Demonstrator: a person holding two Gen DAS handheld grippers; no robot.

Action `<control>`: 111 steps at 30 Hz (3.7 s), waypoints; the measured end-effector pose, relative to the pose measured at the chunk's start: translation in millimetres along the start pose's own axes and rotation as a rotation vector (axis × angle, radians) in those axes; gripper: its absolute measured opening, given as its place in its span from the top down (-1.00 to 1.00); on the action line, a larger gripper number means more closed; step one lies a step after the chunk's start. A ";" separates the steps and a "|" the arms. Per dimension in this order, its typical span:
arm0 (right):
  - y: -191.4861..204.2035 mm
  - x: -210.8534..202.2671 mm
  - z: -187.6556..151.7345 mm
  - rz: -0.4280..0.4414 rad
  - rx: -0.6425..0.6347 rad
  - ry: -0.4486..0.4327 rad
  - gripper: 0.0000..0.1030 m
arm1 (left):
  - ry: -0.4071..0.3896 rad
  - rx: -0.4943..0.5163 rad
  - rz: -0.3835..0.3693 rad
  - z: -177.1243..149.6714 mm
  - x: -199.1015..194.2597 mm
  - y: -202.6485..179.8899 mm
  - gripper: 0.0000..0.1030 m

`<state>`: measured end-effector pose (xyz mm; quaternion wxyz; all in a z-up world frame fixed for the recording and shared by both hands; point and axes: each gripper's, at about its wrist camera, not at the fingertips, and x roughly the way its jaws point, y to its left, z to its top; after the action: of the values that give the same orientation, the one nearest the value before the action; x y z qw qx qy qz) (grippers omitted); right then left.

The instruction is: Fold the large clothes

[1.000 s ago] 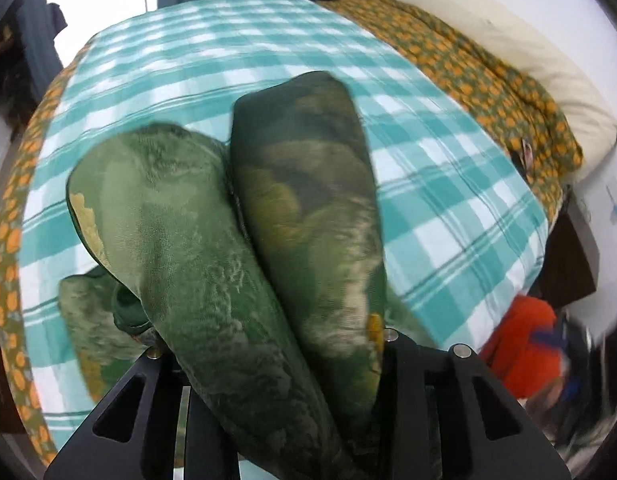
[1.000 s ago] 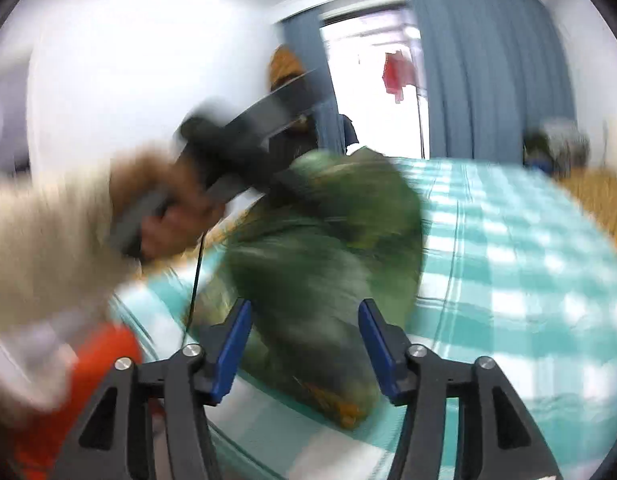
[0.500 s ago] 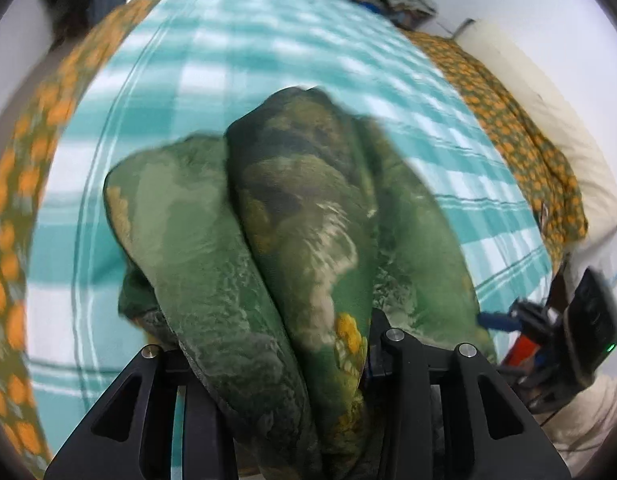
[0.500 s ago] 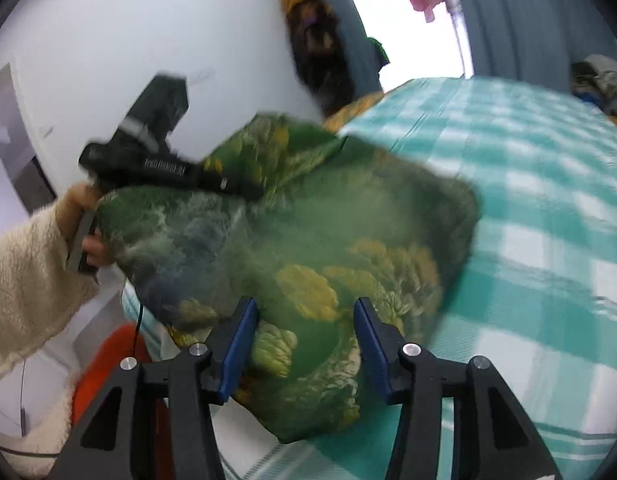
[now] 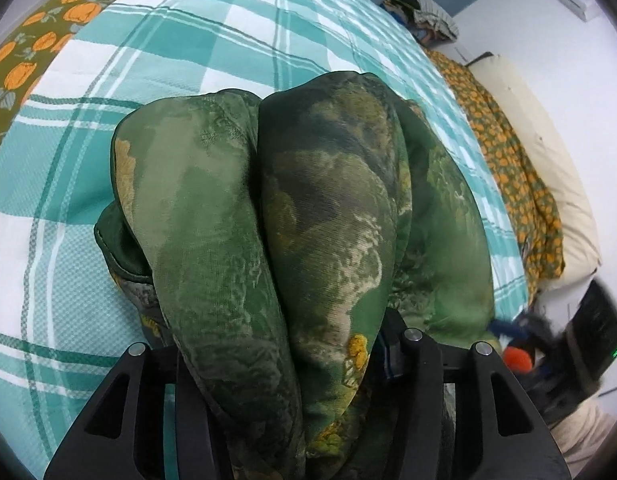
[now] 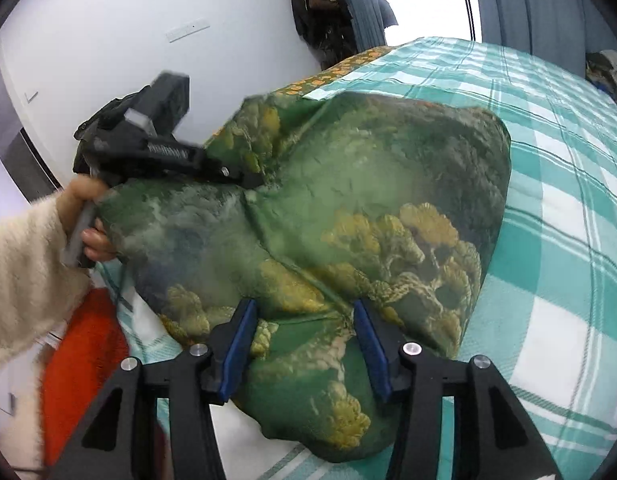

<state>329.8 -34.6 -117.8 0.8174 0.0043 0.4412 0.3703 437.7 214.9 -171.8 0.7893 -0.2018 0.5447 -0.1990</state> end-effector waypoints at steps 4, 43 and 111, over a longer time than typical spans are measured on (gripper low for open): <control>-5.8 -11.6 51.5 0.016 0.117 -0.066 0.00 | -0.002 -0.001 0.000 -1.3 -1.9 4.7 0.01; 17.3 15.3 -47.7 -0.217 -0.065 -0.128 -0.04 | -0.020 -0.033 0.014 -15.5 9.6 6.3 -0.08; -108.6 37.9 -15.8 0.193 0.488 -0.011 -0.34 | -0.020 -0.207 -0.155 -24.8 25.4 40.4 -0.35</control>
<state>396.4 -95.4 -190.9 0.7554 0.2452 0.5107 0.3293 426.5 232.6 -221.3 0.7520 -0.3257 0.5371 -0.1999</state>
